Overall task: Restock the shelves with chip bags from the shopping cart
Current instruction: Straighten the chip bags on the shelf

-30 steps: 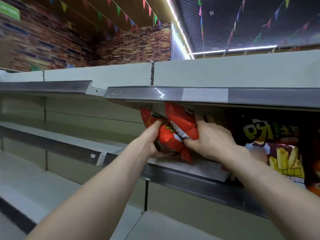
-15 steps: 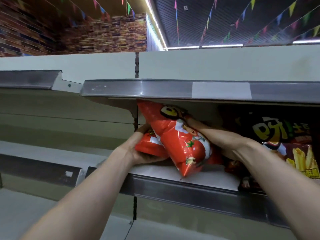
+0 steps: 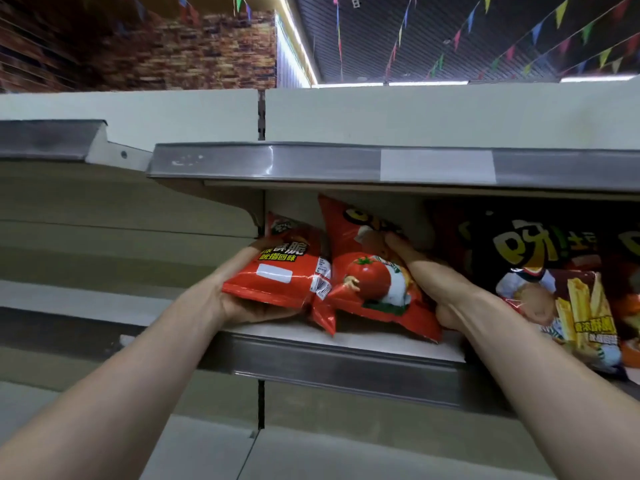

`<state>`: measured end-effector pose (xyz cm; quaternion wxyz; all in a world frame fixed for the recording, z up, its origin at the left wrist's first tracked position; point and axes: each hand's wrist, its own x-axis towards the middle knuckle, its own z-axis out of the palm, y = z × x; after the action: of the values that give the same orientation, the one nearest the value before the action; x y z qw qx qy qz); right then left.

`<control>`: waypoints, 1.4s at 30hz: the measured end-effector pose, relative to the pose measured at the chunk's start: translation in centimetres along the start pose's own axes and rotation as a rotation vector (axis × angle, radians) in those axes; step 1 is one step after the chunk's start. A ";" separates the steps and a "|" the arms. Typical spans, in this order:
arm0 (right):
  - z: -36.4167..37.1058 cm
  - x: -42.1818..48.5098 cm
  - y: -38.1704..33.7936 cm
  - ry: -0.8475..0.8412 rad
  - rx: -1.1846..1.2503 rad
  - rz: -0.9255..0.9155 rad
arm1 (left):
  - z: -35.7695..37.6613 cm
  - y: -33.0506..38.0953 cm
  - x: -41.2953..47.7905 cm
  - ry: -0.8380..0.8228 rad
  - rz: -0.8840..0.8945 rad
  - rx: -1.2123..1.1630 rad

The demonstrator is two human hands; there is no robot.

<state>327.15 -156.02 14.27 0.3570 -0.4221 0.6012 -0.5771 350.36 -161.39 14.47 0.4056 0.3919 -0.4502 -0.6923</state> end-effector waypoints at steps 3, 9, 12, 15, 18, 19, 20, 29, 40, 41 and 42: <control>-0.2 -0.2 -0.1 -0.013 -0.065 0.005 | 0.2 1.0 -0.8 0.072 -0.030 0.233; 0.3 0.0 1.1 0.053 -0.177 -0.007 | 0.6 4.3 -2.0 0.353 0.019 0.960; 0.8 0.6 1.3 0.149 -0.162 -0.045 | 3.8 5.3 -3.6 0.398 0.132 1.243; 1.0 0.7 0.9 0.169 -0.130 -0.087 | 7.7 4.8 -5.2 0.382 0.238 1.299; 1.1 0.4 0.5 0.165 -0.022 -0.071 | 10.3 2.7 -4.2 0.241 0.318 1.152; 1.1 0.2 0.3 0.180 0.006 -0.088 | 10.9 1.8 -3.6 0.224 0.305 1.106; 1.1 0.0 0.2 0.169 0.031 -0.076 | 11.2 0.9 -2.7 0.221 0.285 1.061; 0.1 1.3 0.4 0.097 0.011 0.029 | 10.6 -2.0 3.0 0.117 0.155 0.623; 0.5 5.1 -1.1 0.146 -0.039 0.006 | 10.9 -0.9 9.9 -0.107 0.255 0.294; 0.5 5.3 -0.9 0.162 -0.047 0.021 | 10.9 -1.0 10.3 -0.104 0.254 0.295; 0.4 5.4 -0.6 0.162 -0.060 0.020 | 11.0 -1.1 10.8 -0.097 0.267 0.300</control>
<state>325.48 -161.18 15.15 0.2999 -0.3786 0.6494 -0.5874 336.25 -167.62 14.67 0.4086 0.3508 -0.6153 -0.5757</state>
